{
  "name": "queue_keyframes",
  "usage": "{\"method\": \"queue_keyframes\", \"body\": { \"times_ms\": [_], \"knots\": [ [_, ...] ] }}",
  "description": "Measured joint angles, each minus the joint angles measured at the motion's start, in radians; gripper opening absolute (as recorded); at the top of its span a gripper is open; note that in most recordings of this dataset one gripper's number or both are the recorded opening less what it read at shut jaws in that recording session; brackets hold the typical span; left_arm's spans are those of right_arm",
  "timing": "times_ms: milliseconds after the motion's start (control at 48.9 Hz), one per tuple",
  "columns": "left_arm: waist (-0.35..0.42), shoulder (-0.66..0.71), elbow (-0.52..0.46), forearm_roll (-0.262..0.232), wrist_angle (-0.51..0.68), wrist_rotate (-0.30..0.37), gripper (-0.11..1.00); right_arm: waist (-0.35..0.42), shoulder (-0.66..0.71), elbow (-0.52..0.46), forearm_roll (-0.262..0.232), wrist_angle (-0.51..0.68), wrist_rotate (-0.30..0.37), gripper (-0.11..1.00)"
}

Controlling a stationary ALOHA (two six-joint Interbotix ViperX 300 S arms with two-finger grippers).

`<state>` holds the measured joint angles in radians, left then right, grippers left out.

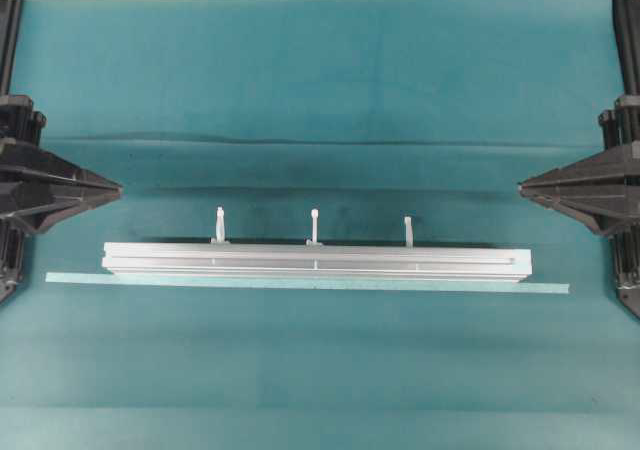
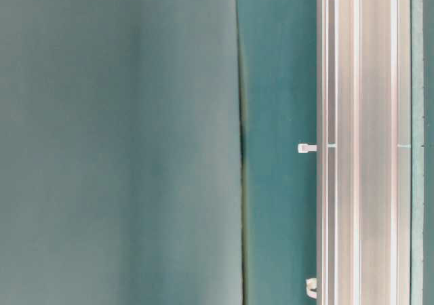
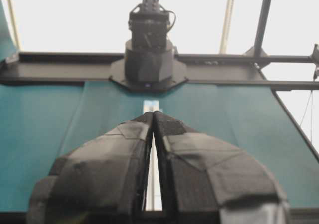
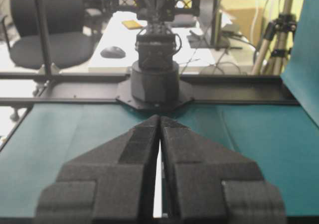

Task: Lift the large metal rail with both hands.
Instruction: 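Start moving both grippers inward from the sides toward the rail ends, then lower both open grippers over the rail near each end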

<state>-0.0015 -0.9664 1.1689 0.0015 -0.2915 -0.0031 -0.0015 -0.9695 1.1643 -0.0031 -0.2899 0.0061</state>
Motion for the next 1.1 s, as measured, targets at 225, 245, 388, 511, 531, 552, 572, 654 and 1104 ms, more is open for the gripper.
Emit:
{"method": "queue_keyframes", "body": {
  "times_ms": [225,245,388,511,531,552,572,654,1104],
  "knots": [
    [0.018,0.014,-0.041,0.008,0.041,-0.074,-0.01,0.012,0.008,-0.012,0.084,0.087,0.066,0.00],
    [0.018,0.015,-0.048,0.008,0.054,-0.075,-0.01,0.014,0.009,-0.017,0.087,0.107,0.077,0.00],
    [0.018,0.029,-0.110,0.009,0.229,-0.083,-0.01,0.015,0.026,-0.061,0.094,0.279,0.164,0.00],
    [0.018,0.058,-0.178,0.011,0.387,-0.080,-0.01,0.014,0.057,-0.115,0.094,0.456,0.235,0.00],
    [0.018,0.064,-0.190,0.011,0.414,-0.080,-0.01,0.012,0.064,-0.124,0.094,0.482,0.242,0.00],
    [0.018,0.072,-0.199,0.011,0.443,-0.078,-0.01,0.011,0.072,-0.132,0.094,0.506,0.249,0.00],
    [0.018,0.080,-0.209,0.009,0.471,-0.078,-0.01,0.009,0.080,-0.137,0.094,0.531,0.255,0.00],
    [0.018,0.114,-0.232,0.011,0.568,-0.078,-0.01,0.006,0.121,-0.163,0.094,0.618,0.279,0.00],
    [-0.005,0.324,-0.362,0.012,0.894,-0.089,-0.01,0.018,0.448,-0.350,0.046,1.015,0.390,0.00]
  ]
}}
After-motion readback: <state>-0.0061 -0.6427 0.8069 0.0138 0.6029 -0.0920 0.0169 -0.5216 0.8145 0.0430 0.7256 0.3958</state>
